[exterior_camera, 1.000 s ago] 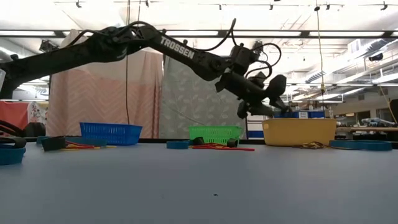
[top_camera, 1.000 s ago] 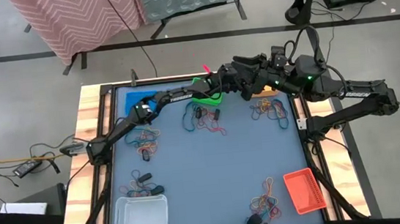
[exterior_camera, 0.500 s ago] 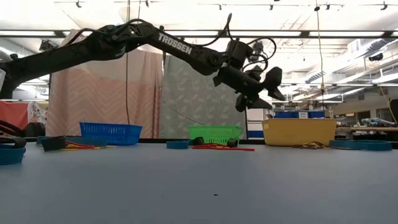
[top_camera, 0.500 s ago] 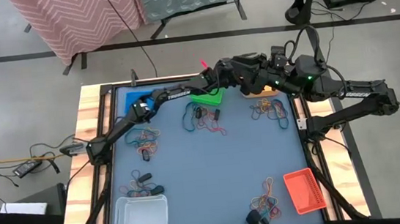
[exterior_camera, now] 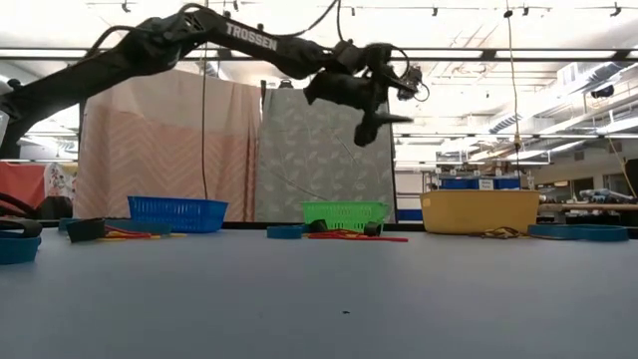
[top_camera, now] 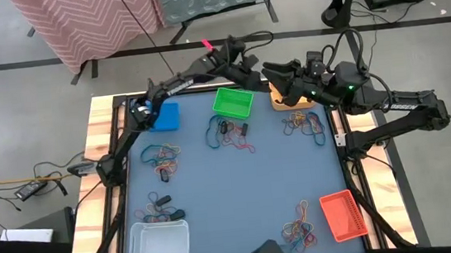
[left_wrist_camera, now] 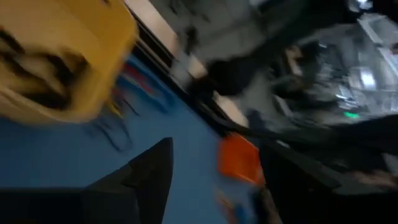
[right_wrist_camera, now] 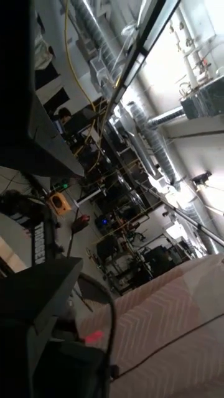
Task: Sort rubber bands into baskets
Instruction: Put the black rubber band into the yellow bin
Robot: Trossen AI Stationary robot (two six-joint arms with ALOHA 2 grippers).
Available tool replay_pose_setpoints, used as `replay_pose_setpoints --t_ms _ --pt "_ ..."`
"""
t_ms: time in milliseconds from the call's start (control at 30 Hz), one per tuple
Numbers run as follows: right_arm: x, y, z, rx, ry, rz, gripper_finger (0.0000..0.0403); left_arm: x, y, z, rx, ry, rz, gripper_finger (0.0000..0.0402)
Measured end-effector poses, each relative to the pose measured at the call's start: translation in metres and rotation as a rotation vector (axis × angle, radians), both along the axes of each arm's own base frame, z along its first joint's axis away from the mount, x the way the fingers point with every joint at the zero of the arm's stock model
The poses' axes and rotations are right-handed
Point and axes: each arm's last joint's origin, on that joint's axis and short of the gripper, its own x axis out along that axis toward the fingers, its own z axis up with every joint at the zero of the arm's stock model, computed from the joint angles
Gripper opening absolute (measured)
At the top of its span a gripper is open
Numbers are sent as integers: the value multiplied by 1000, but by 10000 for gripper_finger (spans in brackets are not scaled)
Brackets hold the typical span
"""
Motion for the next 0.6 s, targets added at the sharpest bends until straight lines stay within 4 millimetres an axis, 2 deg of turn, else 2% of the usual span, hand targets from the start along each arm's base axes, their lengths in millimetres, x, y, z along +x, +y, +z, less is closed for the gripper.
replay_pose_setpoints --t_ms 167,300,500,600 --pt "0 0 1 -2 -11 2 231 -10 -5 11 -8 11 -48 240" --pt "-1 0 2 -4 -22 1 231 -21 -18 22 48 60 -83 240" --pt "-1 0 2 -2 -22 -4 231 -49 -53 36 376 352 -30 240" --pt "-1 0 2 -2 -22 -4 231 -58 -76 48 478 366 -6 240"
